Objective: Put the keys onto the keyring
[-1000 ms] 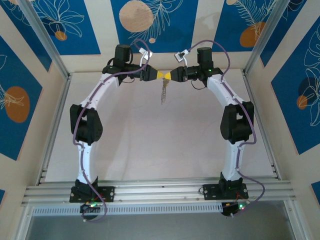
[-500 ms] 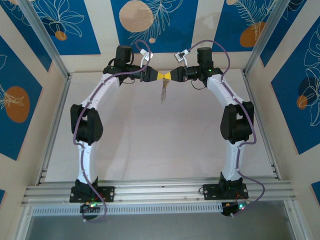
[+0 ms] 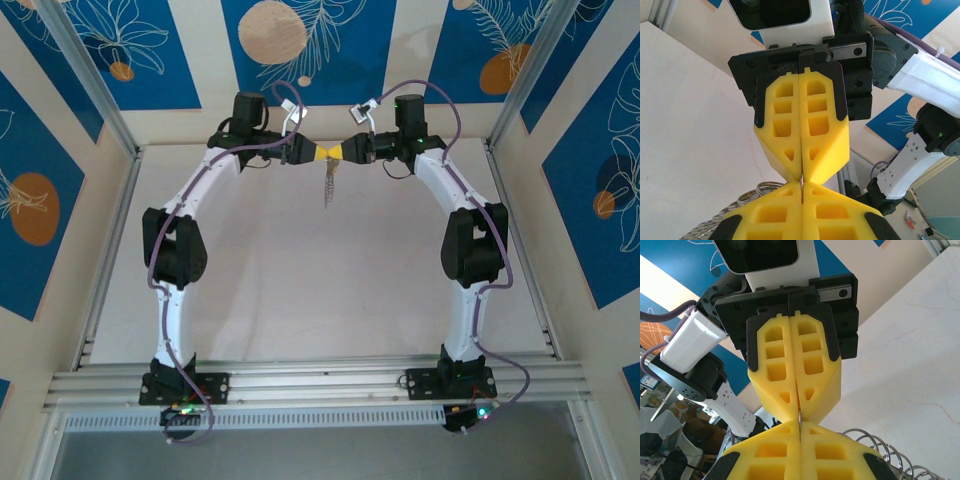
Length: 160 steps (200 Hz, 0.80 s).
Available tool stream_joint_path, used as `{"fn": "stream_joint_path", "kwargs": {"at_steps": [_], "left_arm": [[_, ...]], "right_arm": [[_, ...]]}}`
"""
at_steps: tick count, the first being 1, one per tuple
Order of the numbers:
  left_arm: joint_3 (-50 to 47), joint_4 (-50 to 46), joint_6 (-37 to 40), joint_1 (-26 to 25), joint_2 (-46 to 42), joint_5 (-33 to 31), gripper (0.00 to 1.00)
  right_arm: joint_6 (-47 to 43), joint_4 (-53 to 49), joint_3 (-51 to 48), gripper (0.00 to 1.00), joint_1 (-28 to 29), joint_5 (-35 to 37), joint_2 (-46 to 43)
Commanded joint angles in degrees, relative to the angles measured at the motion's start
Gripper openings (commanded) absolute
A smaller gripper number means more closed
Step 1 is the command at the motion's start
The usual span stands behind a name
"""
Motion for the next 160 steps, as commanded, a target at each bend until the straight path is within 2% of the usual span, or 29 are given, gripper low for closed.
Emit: {"fn": "stream_joint_path", "kwargs": {"at_steps": [1, 27, 53, 88, 123, 160], "left_arm": [[1.72, 0.33, 0.93, -2.24, 0.99, 2.24, 0.0], [-0.09, 4.19, -1.79, -3.1, -0.29, -1.04, 0.0], [-4.92, 12.58, -6.8, -3.26, -3.17, -4.4, 0.0], [-10.88, 26.85, -16.3, -3.21, -6.4, -6.84, 0.0], [-14.61, 38.1, -24.02, -3.22, -8.25, -7.72, 0.0], [-16.38, 42.95, -27.99, -3.22, -9.89, -9.15, 0.0]], "right_arm": [[0.55, 0.97, 0.51, 0.0, 0.12, -0.47, -0.87], [2.54, 2.98, -0.64, 0.0, -0.16, 0.37, -1.76], [12.13, 16.23, -6.7, 0.21, -2.01, 0.83, -4.9], [24.57, 34.01, -14.9, 0.3, -4.72, 1.18, -9.13], [25.22, 37.58, -20.22, 0.41, -5.12, 3.22, -12.7], [27.6, 43.84, -26.74, 0.49, -5.97, 6.19, -15.21]]}}
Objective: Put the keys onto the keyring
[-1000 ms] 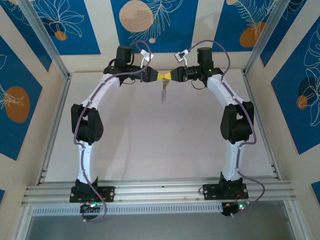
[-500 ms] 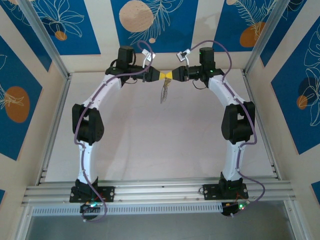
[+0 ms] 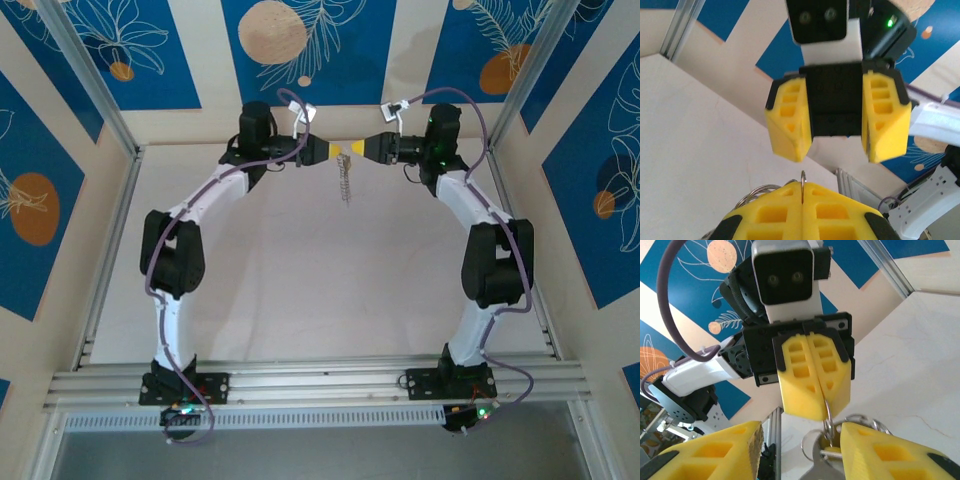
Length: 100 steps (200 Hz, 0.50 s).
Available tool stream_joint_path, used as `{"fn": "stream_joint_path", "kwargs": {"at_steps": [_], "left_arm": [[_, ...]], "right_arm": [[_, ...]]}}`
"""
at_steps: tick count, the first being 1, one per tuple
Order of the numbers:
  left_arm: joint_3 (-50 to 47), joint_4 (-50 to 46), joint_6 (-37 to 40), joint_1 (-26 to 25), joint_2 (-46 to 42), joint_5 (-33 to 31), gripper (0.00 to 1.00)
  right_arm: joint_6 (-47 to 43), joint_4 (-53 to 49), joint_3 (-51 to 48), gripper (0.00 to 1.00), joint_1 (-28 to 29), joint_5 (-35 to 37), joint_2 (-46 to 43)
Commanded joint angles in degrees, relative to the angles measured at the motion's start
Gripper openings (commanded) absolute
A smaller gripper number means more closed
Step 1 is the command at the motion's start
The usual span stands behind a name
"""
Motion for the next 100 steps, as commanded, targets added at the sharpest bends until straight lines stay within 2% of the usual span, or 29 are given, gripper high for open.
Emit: {"fn": "stream_joint_path", "kwargs": {"at_steps": [1, 33, 100], "left_arm": [[-0.78, 8.85, -5.04, 0.06, -3.84, -0.89, 0.0], [-1.57, 11.77, -7.87, 0.03, -4.45, -0.76, 0.0], [-1.95, 15.23, -11.18, 0.07, -4.49, 0.21, 0.0]], "right_arm": [[3.19, 6.74, -3.91, 0.49, -0.61, 2.37, -1.86], [5.71, 12.62, -7.66, 0.53, -0.82, 3.61, -2.91], [6.42, 15.59, -7.47, 0.56, -0.38, 3.64, -3.15]]}}
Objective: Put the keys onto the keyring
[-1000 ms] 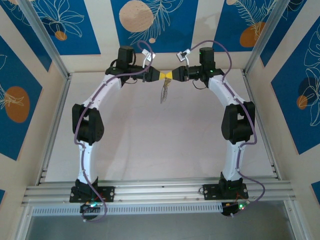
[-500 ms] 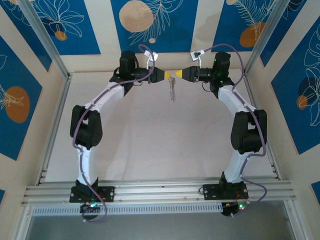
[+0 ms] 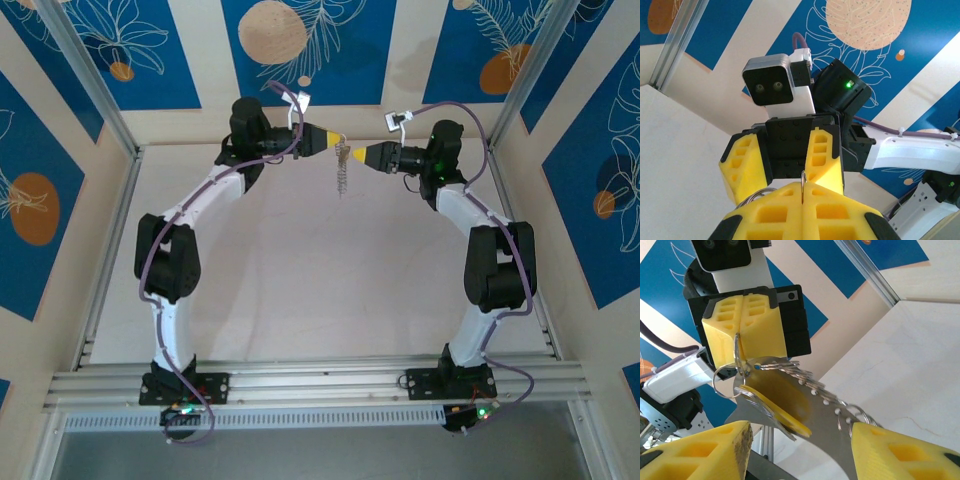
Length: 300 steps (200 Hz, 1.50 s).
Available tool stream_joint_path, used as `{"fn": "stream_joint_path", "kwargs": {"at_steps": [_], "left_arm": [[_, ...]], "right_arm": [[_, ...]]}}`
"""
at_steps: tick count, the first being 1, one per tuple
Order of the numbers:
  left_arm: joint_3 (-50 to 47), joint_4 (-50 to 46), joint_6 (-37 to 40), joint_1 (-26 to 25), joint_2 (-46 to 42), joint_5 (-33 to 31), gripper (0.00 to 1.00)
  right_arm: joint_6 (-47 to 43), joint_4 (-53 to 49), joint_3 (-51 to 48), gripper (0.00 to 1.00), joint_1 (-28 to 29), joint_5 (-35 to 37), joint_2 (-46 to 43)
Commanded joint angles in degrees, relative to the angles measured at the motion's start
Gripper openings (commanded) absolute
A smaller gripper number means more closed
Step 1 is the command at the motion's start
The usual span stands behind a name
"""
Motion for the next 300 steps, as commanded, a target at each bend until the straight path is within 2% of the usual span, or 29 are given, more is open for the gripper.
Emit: {"fn": "stream_joint_path", "kwargs": {"at_steps": [1, 97, 118, 127, 151, 184, 300], "left_arm": [[-0.18, 4.61, -2.4, 0.02, -2.19, 0.96, 0.0], [0.33, 4.69, -2.98, 0.04, -2.13, 0.83, 0.0], [0.33, 4.77, -2.99, -0.02, -2.06, 0.57, 0.0], [0.33, 4.79, -3.05, -0.07, -2.06, 0.43, 0.0], [0.33, 5.01, -3.3, 0.02, -2.08, 0.01, 0.0], [-0.17, 6.22, -4.17, 0.0, -2.32, -0.64, 0.0], [-4.52, 11.1, -6.11, 0.03, -4.64, -3.81, 0.0]], "right_arm": [[1.08, 3.11, 0.68, 0.56, 0.3, 0.02, -1.89], [0.73, 3.78, 3.25, 0.56, 3.07, -1.34, -0.66], [0.62, 3.79, 2.86, 0.54, 3.42, -1.69, -0.76], [0.51, 3.81, 2.51, 0.5, 3.51, -1.75, -0.76], [1.07, 4.8, 1.25, 0.25, 3.77, -1.6, -0.84], [1.73, 6.06, 0.0, 0.0, 4.4, -1.39, -0.84], [2.86, 6.06, -0.25, 0.0, 7.85, 3.33, 0.27]]}}
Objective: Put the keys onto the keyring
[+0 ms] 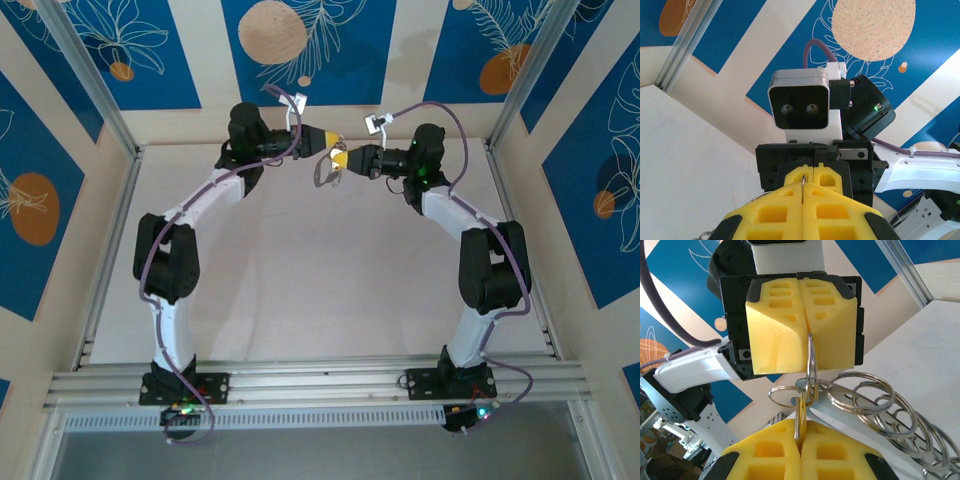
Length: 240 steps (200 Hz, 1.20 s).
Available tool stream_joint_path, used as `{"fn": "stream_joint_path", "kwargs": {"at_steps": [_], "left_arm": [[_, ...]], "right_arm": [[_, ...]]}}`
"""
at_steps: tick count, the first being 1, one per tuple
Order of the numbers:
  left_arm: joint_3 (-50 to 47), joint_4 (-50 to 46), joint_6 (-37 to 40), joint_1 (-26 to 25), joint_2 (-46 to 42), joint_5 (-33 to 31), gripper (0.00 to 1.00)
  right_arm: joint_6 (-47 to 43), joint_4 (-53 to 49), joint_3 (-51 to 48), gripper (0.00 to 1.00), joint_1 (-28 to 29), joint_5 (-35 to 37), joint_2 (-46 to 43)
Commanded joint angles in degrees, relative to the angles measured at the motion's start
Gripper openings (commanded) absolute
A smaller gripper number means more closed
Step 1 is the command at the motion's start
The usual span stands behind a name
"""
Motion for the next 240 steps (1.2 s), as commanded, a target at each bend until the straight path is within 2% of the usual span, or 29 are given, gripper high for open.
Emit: {"fn": "stream_joint_path", "kwargs": {"at_steps": [1, 60, 167, 216, 240], "left_arm": [[-1.06, 5.76, -1.56, 0.0, -3.95, -1.6, 0.0], [-4.75, 9.94, -3.52, 0.01, -5.81, -4.85, 0.0], [-6.36, 14.25, -6.46, -0.04, -5.78, -6.46, 0.0], [-6.72, 14.95, -7.03, -0.03, -5.73, -6.95, 0.0], [-6.63, 15.29, -7.4, -0.03, -5.57, -7.12, 0.0]], "right_arm": [[0.98, 0.67, 0.24, 0.0, 1.12, 1.71, 0.28], [1.96, 2.61, -2.12, 0.0, 0.76, 4.18, 0.96], [3.14, 3.24, -0.19, 0.0, 3.2, 4.92, 2.69], [3.52, 3.57, -1.76, 0.0, 2.34, 5.86, 2.36], [3.75, 3.88, -2.92, 0.11, 1.62, 6.27, 1.59]]}}
